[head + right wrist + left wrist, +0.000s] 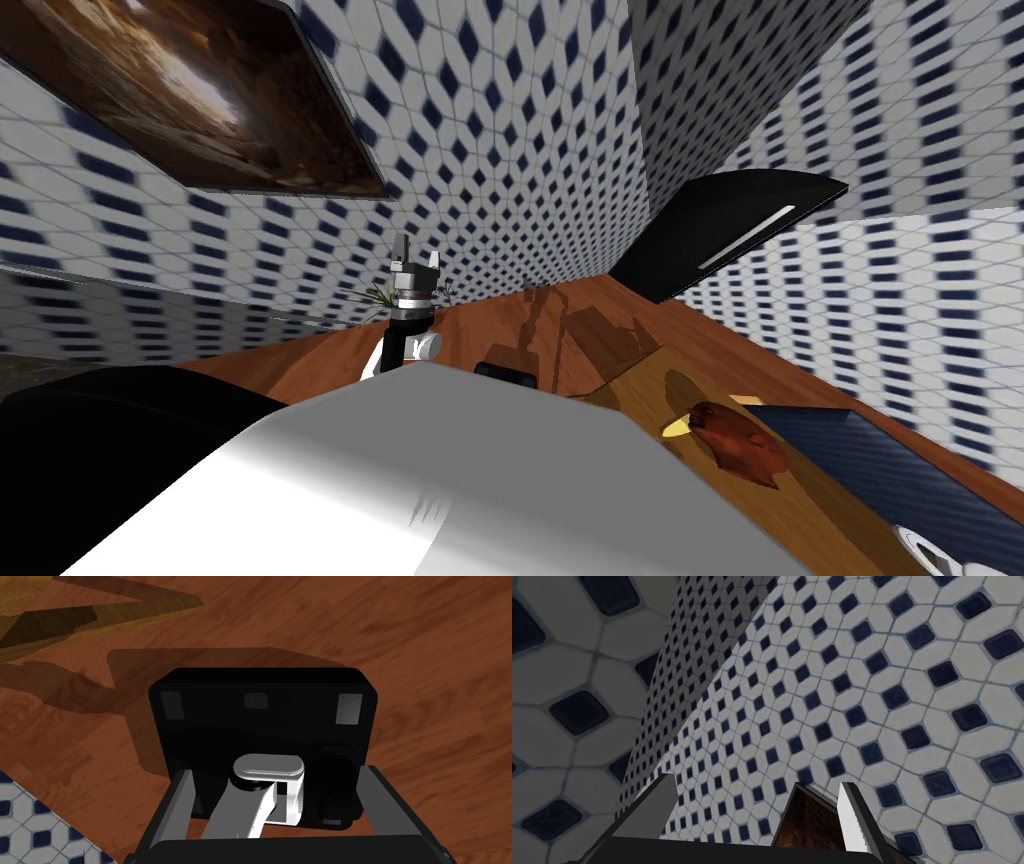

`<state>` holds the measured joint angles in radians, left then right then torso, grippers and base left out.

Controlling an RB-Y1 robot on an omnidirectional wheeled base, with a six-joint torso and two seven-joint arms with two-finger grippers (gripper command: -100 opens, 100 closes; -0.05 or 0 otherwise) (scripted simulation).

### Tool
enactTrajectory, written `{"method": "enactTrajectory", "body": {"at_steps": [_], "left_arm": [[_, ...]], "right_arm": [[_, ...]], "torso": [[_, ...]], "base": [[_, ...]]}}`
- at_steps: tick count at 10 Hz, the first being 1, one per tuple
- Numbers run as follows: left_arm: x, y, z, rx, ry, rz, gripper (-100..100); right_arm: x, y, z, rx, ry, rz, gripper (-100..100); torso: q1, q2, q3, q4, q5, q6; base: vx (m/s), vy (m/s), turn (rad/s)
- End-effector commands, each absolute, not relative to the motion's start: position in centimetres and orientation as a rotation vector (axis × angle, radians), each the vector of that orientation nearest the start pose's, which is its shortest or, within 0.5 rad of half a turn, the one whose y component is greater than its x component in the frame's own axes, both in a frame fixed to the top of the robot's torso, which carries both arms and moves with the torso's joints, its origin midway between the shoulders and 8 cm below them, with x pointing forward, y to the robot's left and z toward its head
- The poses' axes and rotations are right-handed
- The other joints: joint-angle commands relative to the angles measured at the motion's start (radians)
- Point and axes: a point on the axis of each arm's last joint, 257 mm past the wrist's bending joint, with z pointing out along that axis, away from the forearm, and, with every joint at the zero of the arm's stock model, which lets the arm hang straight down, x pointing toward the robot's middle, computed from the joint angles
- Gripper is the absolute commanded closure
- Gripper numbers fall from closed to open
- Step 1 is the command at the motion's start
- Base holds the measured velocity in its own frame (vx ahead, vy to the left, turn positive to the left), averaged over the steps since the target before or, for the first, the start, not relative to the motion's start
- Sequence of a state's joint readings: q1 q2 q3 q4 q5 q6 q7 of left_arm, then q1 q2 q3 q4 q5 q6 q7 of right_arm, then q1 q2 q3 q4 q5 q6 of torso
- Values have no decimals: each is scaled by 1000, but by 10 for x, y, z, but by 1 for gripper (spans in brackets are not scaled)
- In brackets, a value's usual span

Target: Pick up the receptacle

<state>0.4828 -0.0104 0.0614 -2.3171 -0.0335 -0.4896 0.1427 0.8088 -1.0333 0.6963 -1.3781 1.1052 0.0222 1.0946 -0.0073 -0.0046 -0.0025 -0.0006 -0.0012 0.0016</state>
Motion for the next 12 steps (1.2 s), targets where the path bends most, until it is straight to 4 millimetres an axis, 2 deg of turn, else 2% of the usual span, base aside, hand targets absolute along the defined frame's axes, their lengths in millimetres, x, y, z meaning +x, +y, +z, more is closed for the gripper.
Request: {"method": "enactTrajectory", "body": {"at_steps": [1,4,5,7,10,12], "left_arm": [[336,293,45,-654,554,-1367,0],[336,293,45,-654,554,-1367,0],[336,293,45,-654,555,-1367,0],[336,293,45,-654,554,-1367,0],[336,293,45,-654,555,-1367,0],[336,293,45,-654,555,-1367,0]], "right_arm": [[-106,-449,-540,-2200,2124,-131,-100],[-134,-480,-533,-2443,1983,-141,-100],[-134,-480,-533,-2443,1983,-141,-100],[-142,-499,-529,-2553,1906,-158,-100],[-140,-524,-523,-2650,1836,-202,-100],[-138,-523,-523,-2645,1839,-201,-100]], "torso": [[0,0,0,0,0,0],[-1,0,0,0,0,0],[-4,0,0,0,-1,0],[0,1,0,0,0,0],[-6,-2,-1,0,-2,0],[-2,1,0,0,-1,1]], "base": [[73,-99,80],[68,-133,190],[47,-138,64],[62,-121,138],[78,-205,111],[18,-91,16]]}}
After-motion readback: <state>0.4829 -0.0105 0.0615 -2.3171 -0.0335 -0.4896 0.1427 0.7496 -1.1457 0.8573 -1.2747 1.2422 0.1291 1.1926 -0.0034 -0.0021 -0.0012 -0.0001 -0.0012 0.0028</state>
